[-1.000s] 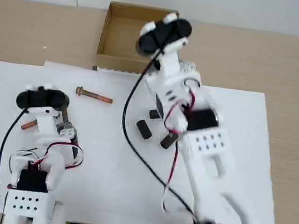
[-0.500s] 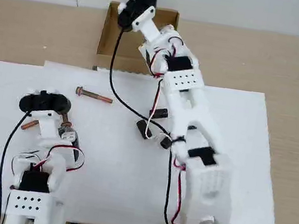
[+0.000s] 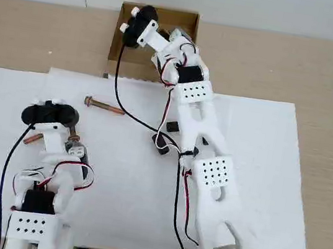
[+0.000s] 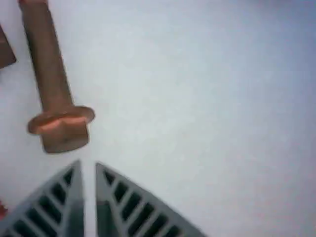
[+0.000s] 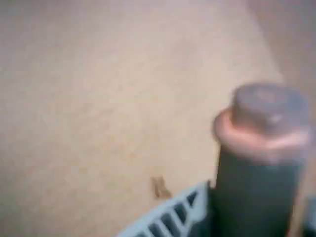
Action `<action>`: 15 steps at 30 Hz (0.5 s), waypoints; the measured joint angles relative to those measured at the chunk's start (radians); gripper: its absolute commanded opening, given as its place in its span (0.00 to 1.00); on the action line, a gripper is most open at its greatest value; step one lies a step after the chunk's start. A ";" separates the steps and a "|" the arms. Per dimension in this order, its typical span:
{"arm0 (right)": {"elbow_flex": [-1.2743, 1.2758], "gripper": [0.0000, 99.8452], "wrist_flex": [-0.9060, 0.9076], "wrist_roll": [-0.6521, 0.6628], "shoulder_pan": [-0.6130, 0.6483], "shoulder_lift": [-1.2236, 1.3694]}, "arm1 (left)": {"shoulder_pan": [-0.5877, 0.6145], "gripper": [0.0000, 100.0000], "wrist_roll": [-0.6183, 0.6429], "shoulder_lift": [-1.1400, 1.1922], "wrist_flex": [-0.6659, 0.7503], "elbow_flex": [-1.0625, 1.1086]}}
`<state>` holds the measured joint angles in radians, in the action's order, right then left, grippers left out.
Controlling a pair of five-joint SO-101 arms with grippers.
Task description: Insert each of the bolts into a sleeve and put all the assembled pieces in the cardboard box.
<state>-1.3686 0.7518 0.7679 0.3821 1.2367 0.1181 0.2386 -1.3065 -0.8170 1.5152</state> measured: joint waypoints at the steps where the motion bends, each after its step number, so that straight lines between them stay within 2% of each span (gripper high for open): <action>1: -0.031 0.15 0.015 0.000 0.000 0.006 | 0.000 0.00 0.000 0.000 0.000 0.000; 6: -0.173 0.15 0.120 0.000 0.000 0.014 | 0.000 0.00 0.000 0.000 0.000 0.000; 10: -0.261 0.14 0.272 -0.015 0.002 0.011 | 0.000 0.00 0.000 0.000 0.000 0.000; 15: -0.267 0.05 0.488 -0.127 0.000 -0.075 | 0.000 0.00 0.000 0.000 0.000 0.000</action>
<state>-1.6356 1.2398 0.6406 0.3821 1.1615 0.1181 0.2386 -1.3065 -0.8170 1.5152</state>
